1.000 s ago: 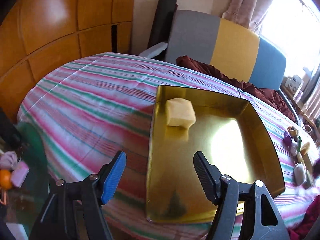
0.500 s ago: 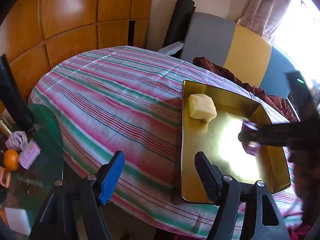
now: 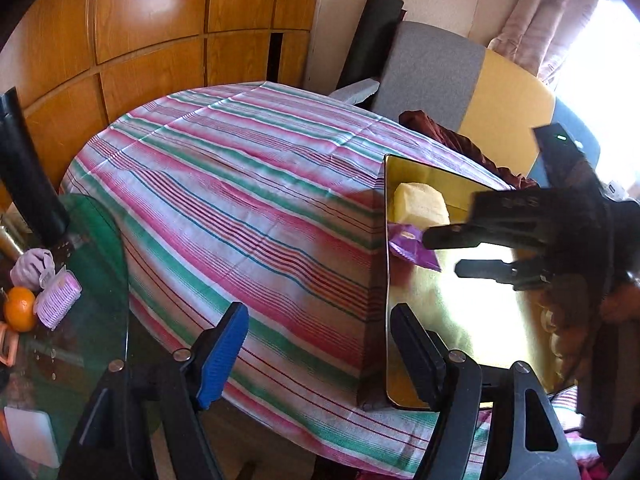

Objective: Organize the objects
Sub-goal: 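Carry the purple packet into the gold tray and open the right tool, then grasp the white knit sock with the left tool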

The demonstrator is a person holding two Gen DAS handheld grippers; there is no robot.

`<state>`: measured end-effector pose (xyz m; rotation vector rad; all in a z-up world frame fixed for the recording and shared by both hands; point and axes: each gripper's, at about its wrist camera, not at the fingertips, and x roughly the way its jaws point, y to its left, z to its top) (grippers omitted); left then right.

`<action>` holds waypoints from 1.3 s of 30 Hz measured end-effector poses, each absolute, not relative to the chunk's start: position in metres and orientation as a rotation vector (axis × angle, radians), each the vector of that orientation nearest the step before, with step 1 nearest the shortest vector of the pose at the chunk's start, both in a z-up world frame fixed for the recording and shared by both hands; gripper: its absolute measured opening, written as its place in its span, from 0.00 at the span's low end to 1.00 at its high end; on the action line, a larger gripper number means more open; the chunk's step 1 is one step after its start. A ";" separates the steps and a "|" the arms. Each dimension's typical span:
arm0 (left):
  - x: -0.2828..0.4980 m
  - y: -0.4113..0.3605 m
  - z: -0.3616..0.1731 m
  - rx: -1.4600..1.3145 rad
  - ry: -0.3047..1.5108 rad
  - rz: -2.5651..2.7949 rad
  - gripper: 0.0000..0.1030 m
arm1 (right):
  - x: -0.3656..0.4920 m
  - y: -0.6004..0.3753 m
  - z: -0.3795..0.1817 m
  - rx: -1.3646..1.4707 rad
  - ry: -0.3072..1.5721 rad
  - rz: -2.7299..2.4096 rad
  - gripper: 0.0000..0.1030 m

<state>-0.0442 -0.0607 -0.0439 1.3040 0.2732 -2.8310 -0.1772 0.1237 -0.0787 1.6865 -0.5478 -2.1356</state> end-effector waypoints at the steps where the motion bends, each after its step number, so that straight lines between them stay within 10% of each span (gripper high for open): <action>1: -0.044 -0.060 -0.043 1.299 0.268 -2.835 0.72 | -0.172 0.129 -0.075 1.672 -0.539 -2.150 0.59; 21: -0.018 0.014 -0.006 1.220 0.015 -3.044 0.78 | -0.046 0.265 0.004 1.435 -0.294 -2.522 0.81; 39: -0.010 0.121 0.003 1.323 -0.250 -3.227 0.79 | 0.034 0.516 0.002 1.451 -0.757 -3.093 0.81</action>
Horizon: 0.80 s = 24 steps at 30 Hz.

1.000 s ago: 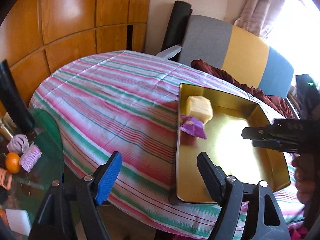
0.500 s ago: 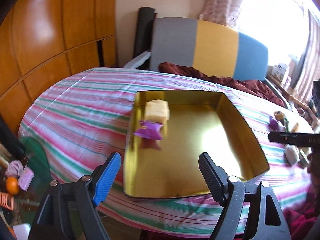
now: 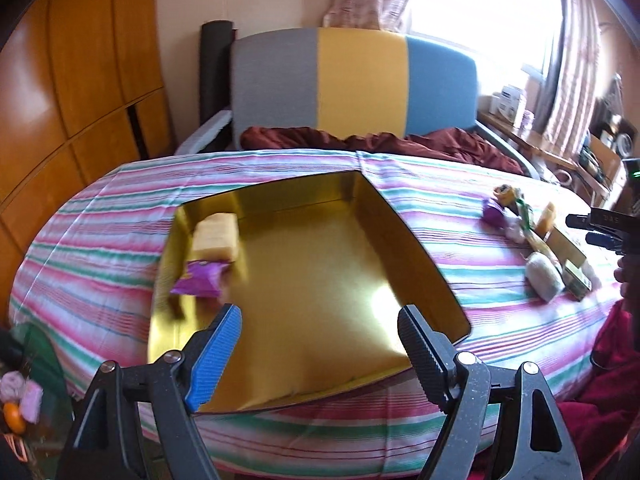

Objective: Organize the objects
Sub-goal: 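Grasp the white knit sock with the left tool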

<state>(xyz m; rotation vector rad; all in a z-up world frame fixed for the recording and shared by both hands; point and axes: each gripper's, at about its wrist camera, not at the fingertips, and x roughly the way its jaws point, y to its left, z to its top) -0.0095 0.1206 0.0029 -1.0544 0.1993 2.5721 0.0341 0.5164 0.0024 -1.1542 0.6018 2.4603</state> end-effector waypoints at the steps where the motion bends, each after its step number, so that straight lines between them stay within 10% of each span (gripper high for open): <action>1: -0.009 0.126 0.002 -1.054 0.215 2.558 0.79 | 0.039 0.527 -0.003 -1.131 0.646 2.429 0.81; 11: 0.001 0.192 -0.006 -1.021 0.314 2.382 0.80 | 0.080 0.596 -0.033 -0.919 1.244 2.183 0.81; 24: 0.009 0.280 -0.024 -1.004 0.391 2.194 0.79 | 0.085 0.601 -0.039 -0.878 1.377 2.183 0.81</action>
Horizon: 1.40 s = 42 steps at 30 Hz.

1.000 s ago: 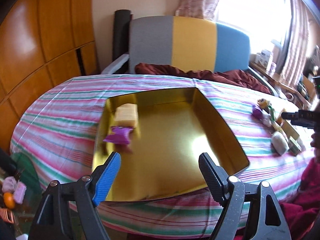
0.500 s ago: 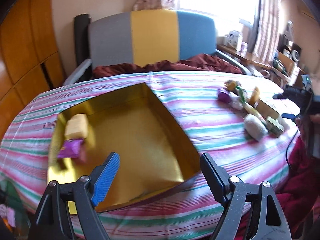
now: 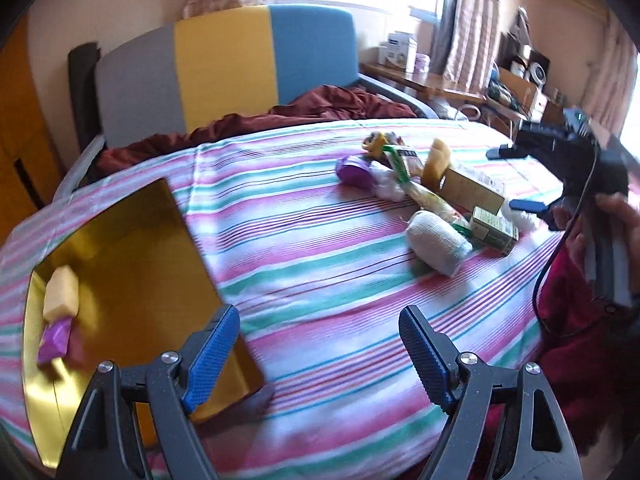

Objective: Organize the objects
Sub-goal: 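Grasp the white knit sock with the left tool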

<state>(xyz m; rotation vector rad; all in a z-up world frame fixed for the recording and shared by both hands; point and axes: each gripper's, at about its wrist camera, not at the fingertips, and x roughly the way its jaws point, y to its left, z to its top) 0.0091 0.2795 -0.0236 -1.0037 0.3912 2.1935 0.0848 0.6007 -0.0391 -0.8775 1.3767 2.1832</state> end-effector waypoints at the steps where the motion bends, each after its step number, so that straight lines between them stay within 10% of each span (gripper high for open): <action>1: 0.009 0.287 -0.026 -1.007 0.402 2.177 0.79 | 0.088 0.603 -0.040 -0.861 1.395 2.169 0.81; 28: -0.034 0.443 -0.081 -1.247 0.263 2.021 0.90 | 0.112 0.627 -0.055 -0.663 1.671 2.065 0.81; 31: -0.037 0.442 -0.094 -1.256 0.256 1.985 0.86 | 0.109 0.626 -0.054 -0.680 1.656 2.079 0.81; 33: -0.033 0.433 -0.091 -1.210 0.225 1.957 0.58 | 0.107 0.625 -0.054 -0.693 1.642 2.083 0.81; 42: -0.015 0.358 -0.090 -1.175 0.120 1.944 0.56 | 0.104 0.623 -0.051 -0.737 1.563 2.104 0.81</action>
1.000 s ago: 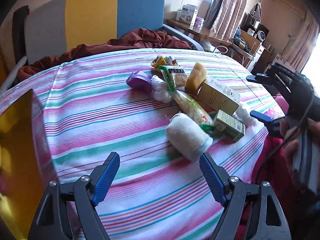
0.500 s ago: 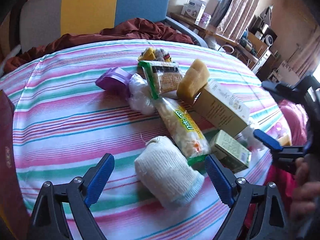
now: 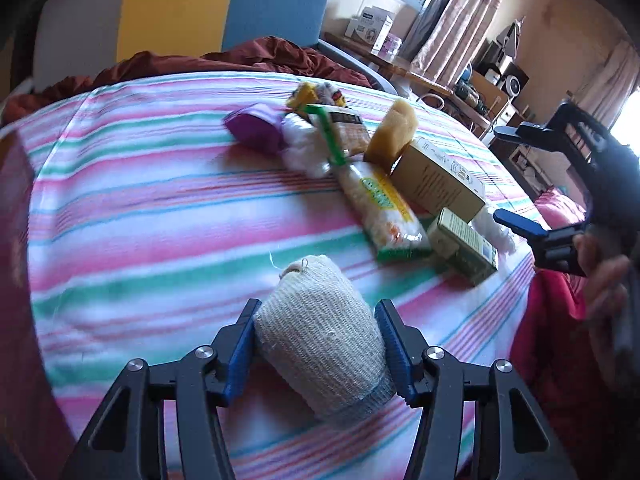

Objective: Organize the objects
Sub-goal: 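Grasp the white knit sock with the left tool, then grasp the white boxed product with the right tool while the left tool holds the sock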

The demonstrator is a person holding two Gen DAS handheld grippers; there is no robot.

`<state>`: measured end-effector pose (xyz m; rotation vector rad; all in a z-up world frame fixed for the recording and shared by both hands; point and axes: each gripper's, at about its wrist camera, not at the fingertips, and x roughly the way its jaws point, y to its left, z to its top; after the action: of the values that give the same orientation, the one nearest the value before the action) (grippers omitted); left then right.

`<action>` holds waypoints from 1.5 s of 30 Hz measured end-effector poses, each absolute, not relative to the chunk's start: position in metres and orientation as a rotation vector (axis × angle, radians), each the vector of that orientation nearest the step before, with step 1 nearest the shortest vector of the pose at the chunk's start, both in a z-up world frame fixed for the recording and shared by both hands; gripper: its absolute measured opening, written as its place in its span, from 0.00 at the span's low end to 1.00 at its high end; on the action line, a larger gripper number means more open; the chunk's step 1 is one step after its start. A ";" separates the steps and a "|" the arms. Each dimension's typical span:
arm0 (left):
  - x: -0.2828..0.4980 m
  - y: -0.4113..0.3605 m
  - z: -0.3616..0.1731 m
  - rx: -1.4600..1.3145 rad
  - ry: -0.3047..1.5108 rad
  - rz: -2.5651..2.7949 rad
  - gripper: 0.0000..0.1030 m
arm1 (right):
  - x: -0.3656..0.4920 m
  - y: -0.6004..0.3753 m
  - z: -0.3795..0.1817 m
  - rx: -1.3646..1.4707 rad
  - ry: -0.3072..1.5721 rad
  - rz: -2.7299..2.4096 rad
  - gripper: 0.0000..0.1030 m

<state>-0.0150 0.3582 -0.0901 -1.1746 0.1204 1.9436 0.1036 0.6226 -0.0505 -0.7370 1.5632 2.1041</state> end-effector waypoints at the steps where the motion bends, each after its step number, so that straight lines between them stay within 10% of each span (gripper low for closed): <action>1: -0.013 0.350 -0.091 -1.175 0.108 1.944 0.56 | 0.103 0.623 -0.051 -0.744 1.554 2.100 0.81; 16: -0.008 0.345 -0.095 -1.138 0.149 1.942 0.57 | 0.086 0.609 -0.048 -0.899 1.355 2.103 0.81; 28: -0.013 0.339 -0.096 -1.155 0.103 1.914 0.56 | -0.007 0.593 -0.013 -1.555 0.391 2.260 0.81; 37: -0.013 0.340 -0.096 -1.155 0.104 1.916 0.57 | -0.027 0.610 -0.057 -1.701 0.288 2.090 0.80; 41: -0.011 0.342 -0.096 -1.144 0.121 1.923 0.57 | -0.012 0.607 -0.059 -1.637 0.367 2.118 0.50; 45: -0.009 0.342 -0.096 -1.136 0.135 1.927 0.57 | 0.015 0.610 -0.056 -1.485 0.494 2.121 0.50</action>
<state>-0.0094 0.3423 -0.0963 -1.1355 0.1346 1.9272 0.0145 0.6096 -0.0562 -1.4846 0.4938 2.1213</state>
